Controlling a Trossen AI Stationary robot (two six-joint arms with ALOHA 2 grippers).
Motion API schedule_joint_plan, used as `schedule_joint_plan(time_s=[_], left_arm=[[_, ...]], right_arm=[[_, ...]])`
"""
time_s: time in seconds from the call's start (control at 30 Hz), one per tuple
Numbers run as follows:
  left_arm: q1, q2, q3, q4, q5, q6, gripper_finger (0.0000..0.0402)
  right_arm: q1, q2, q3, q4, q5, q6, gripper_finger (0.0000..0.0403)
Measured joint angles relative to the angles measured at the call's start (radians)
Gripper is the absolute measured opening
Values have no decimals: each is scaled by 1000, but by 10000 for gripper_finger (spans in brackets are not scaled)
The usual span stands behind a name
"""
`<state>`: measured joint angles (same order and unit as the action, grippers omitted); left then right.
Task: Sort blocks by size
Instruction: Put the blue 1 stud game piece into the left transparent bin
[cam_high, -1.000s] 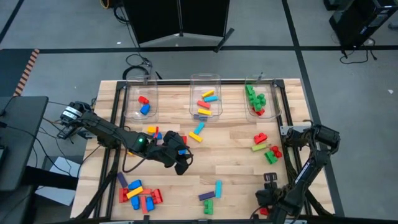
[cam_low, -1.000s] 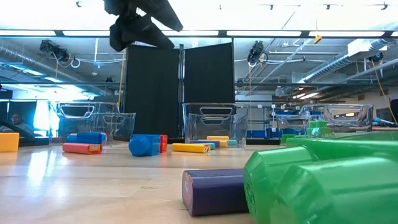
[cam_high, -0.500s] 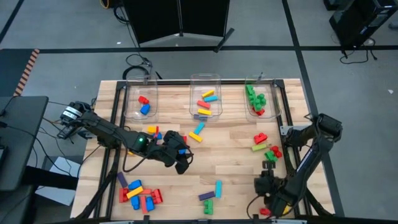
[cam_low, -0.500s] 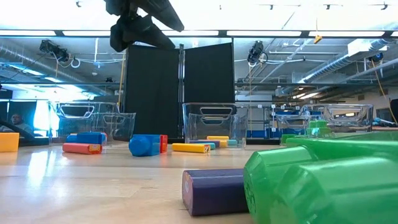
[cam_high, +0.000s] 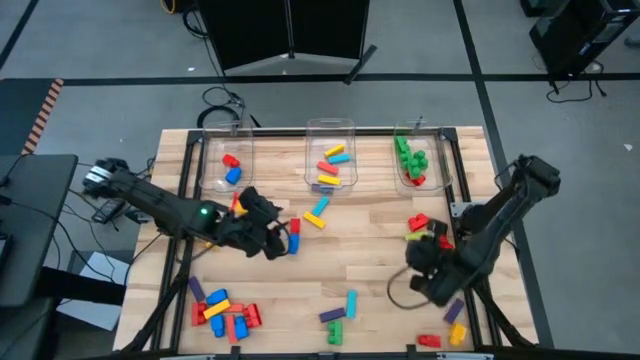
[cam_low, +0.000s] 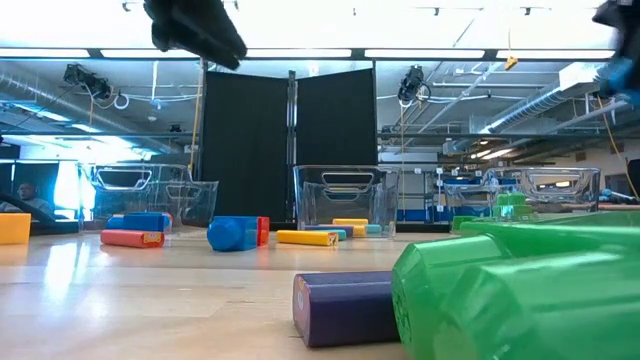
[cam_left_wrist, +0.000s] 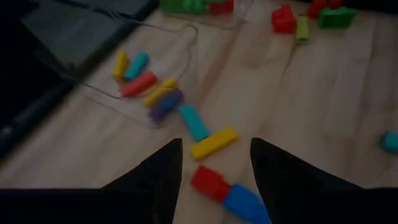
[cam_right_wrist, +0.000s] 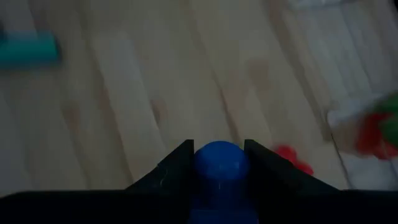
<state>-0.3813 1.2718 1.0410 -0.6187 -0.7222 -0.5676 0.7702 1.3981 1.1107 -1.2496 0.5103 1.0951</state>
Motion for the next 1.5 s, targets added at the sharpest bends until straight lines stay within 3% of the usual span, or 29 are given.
schedule_joint_plan(time_s=[0.13,0.3,0.47,0.67,0.9,1.13,1.3,1.5], left_arm=[[7,-112,-63,-4,-9,109,198],[29,-294,-207,26,100,184,198],[50,-487,-336,83,162,272,198],[99,-692,-415,107,157,373,198],[191,-873,-481,131,111,430,198],[212,-890,-525,196,33,432,198],[212,-867,-525,291,79,317,198],[211,-856,-525,384,210,300,198]], right_arm=[[-125,-55,0,142,54,-93,129],[-294,-45,1,515,81,-368,129],[-454,11,2,943,49,-603,129],[-621,86,29,1281,-38,-703,129],[-732,327,391,1197,-222,-885,129],[-812,550,744,1116,-386,-985,129],[-847,637,864,1112,-541,-1013,133],[-859,661,888,1114,-593,-1013,130]])
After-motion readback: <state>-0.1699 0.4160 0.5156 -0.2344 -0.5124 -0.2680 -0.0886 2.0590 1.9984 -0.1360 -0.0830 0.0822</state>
